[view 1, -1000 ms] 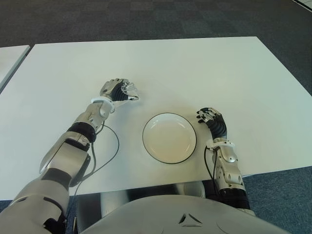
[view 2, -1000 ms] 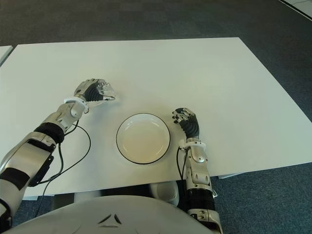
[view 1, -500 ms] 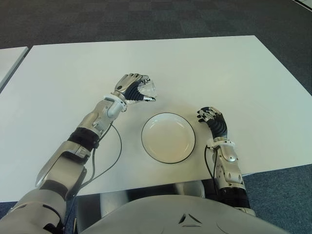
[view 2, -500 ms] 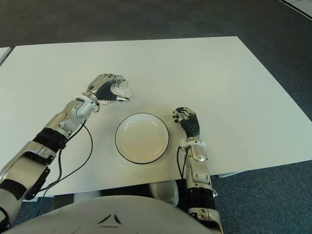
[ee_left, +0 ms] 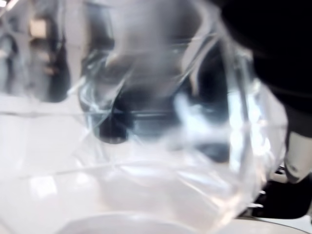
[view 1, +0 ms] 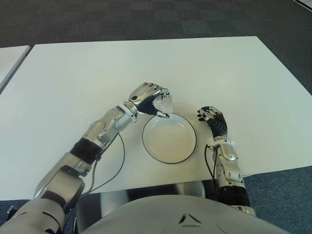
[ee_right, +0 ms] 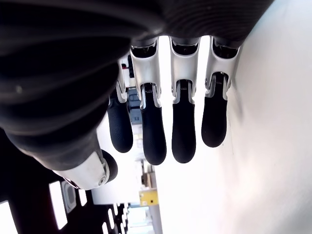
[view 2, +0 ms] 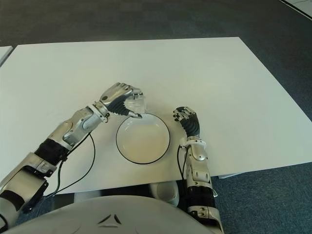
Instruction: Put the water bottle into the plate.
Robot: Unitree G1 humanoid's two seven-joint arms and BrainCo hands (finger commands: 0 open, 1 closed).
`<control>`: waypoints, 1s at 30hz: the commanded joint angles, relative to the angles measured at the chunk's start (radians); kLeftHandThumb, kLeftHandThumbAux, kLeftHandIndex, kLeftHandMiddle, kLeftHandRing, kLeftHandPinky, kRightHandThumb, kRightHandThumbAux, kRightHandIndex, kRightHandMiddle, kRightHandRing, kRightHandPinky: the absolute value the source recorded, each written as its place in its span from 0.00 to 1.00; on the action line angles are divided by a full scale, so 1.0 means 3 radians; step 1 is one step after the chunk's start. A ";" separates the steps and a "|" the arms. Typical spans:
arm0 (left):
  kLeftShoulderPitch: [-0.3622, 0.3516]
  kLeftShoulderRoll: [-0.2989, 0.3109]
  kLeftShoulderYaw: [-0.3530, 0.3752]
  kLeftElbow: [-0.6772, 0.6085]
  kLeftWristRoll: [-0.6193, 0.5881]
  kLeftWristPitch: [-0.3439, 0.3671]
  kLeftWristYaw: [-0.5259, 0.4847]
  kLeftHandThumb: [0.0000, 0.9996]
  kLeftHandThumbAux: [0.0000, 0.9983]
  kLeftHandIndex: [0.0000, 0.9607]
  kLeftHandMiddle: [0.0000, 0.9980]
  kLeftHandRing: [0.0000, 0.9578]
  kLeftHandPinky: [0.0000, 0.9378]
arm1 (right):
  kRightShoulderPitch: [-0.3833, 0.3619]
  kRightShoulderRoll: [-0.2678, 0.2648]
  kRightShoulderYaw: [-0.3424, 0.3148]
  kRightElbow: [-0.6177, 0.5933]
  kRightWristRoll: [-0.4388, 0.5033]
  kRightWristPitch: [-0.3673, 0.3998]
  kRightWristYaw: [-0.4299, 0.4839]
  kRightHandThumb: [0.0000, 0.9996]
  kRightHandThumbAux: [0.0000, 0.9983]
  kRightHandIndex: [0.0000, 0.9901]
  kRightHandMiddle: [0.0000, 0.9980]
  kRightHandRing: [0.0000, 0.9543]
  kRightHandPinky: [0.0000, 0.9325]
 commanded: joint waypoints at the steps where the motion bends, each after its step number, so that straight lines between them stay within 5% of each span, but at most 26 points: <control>1: 0.0073 0.0006 -0.0051 -0.0132 0.0108 -0.0112 -0.0038 0.85 0.67 0.41 0.54 0.90 0.91 | 0.0019 0.0000 -0.0008 0.0071 -0.0001 0.0021 -0.0011 0.71 0.74 0.43 0.49 0.51 0.53; 15: 0.0250 0.0074 -0.0287 -0.0218 0.0506 -0.0609 0.0087 0.85 0.67 0.41 0.54 0.90 0.92 | 0.0033 -0.0021 -0.0017 0.0097 0.0000 -0.0025 0.0006 0.70 0.74 0.43 0.48 0.50 0.52; 30: 0.0358 0.0013 -0.0455 -0.0088 0.0761 -0.0810 0.0244 0.85 0.67 0.41 0.55 0.91 0.93 | 0.0040 -0.0027 -0.0022 0.0100 0.0029 -0.0025 0.0028 0.70 0.74 0.43 0.49 0.51 0.53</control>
